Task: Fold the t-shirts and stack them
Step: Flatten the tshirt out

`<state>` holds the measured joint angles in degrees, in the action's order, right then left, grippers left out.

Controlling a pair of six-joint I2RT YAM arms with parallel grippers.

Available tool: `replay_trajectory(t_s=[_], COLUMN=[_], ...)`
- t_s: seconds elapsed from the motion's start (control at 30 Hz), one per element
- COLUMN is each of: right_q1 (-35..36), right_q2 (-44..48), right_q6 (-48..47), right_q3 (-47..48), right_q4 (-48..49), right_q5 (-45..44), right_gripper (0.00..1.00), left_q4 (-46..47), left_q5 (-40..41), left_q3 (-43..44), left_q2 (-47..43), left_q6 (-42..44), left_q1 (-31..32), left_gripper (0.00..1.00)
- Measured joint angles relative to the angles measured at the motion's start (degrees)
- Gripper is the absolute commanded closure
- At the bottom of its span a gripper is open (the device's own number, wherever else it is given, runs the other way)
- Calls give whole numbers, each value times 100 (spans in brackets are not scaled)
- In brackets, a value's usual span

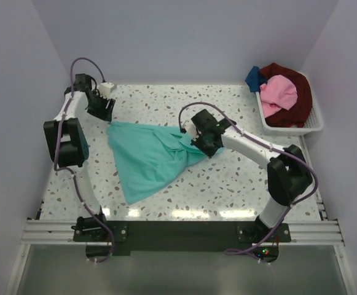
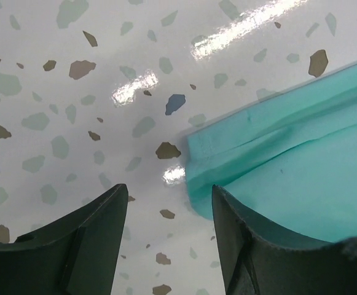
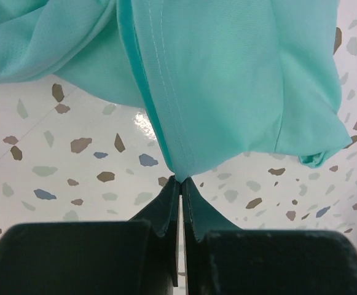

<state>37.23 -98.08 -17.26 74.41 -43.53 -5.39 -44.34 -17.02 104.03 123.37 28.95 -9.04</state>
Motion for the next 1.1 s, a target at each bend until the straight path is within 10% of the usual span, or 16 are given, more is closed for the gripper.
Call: replay_trajectory(t_s=[0.63,1.1], right_q1=[-811,-1047], right_q2=[0,-22], right_q6=[-170,-354], right_q3=[811,1235], right_q4=[-494,-553], right_q5=[55,37], right_gripper=[100,100], left_q4=[343,125], left_q5=[146,284], left_q3=[44,216], left_q2=[649,693], left_q6=[61,361], left_q1=[636,614], left_gripper=[43,89])
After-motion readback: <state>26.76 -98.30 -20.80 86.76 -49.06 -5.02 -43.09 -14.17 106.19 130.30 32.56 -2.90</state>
